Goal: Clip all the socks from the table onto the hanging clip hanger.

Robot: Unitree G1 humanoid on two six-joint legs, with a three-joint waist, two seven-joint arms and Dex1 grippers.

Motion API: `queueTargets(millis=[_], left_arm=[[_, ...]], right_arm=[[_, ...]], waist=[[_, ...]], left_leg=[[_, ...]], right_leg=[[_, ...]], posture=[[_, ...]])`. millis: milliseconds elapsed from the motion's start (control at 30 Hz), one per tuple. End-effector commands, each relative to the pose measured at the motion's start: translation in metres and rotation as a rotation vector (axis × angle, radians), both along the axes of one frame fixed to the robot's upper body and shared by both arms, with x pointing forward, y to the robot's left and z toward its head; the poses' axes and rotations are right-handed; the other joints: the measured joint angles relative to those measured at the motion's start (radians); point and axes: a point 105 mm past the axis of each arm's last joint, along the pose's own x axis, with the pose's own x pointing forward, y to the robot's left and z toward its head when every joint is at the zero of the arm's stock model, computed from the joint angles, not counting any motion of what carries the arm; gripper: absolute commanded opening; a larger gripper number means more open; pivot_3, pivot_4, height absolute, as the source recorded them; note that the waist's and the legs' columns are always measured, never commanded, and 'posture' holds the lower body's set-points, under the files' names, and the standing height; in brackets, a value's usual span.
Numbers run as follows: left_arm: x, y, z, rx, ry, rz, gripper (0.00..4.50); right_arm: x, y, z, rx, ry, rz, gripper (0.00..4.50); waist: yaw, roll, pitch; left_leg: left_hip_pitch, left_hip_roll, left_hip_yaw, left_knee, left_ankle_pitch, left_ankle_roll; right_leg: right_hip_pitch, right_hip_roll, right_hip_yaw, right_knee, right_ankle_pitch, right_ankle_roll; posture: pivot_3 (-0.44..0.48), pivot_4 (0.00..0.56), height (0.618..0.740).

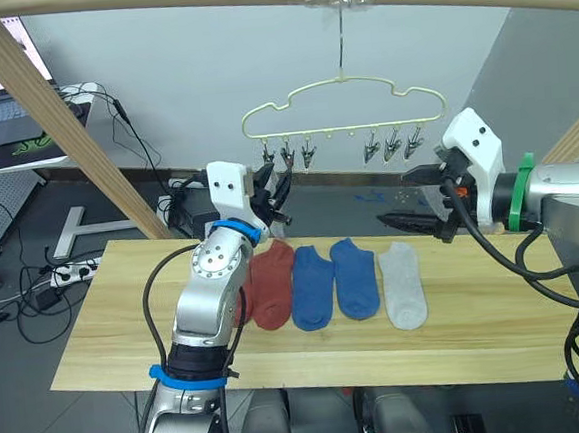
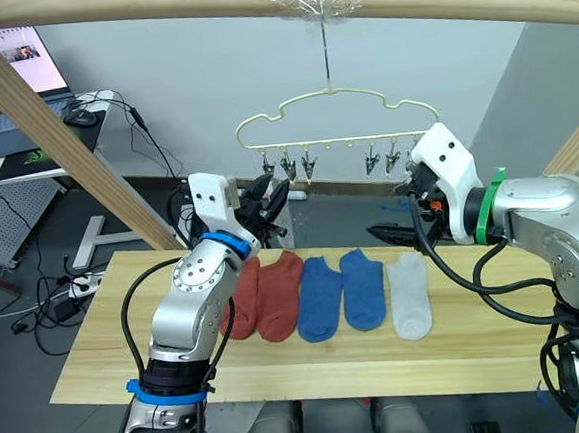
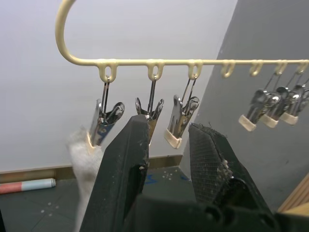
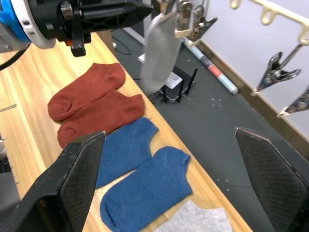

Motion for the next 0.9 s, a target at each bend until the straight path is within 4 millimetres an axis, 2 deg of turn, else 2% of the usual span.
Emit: queueTargets(millis=[33,500,900], left_arm=[[0.002,-0.005,0.011,0.001,-0.051,0.018,1.56],[0.033,-0.01,0.01,0.002,-0.041,0.083,1.56],[0.04,-0.002,0.015,-0.018,-0.061,0.131,1.56]], right_arm=[[-0.008,-0.003,0.014,-0.011,-0.059,-0.006,4.5],[-0.016,-0.009,0.009,-0.032,-0.049,-0.058,4.5],[-0.019,-0.011,0.006,-0.027,-0.032,-0.078,4.5]], waist=[[-0.002,0.0,0.0],[-0.03,0.0,0.0],[-0.052,0.0,0.0]], left_leg=[[0.0,0.0,0.0,0.0,0.0,0.0],[0.0,0.0,0.0,0.0,0.0,0.0],[-0.001,0.0,0.0,0.0,0.0,0.0]], right_leg=[[0.0,0.0,0.0,0.0,0.0,0.0],[0.0,0.0,0.0,-0.001,0.0,0.0],[0.0,0.0,0.001,-0.001,0.0,0.0]], posture=[[0.013,0.196,0.74],[-0.053,0.202,0.74],[-0.063,0.22,0.74]])
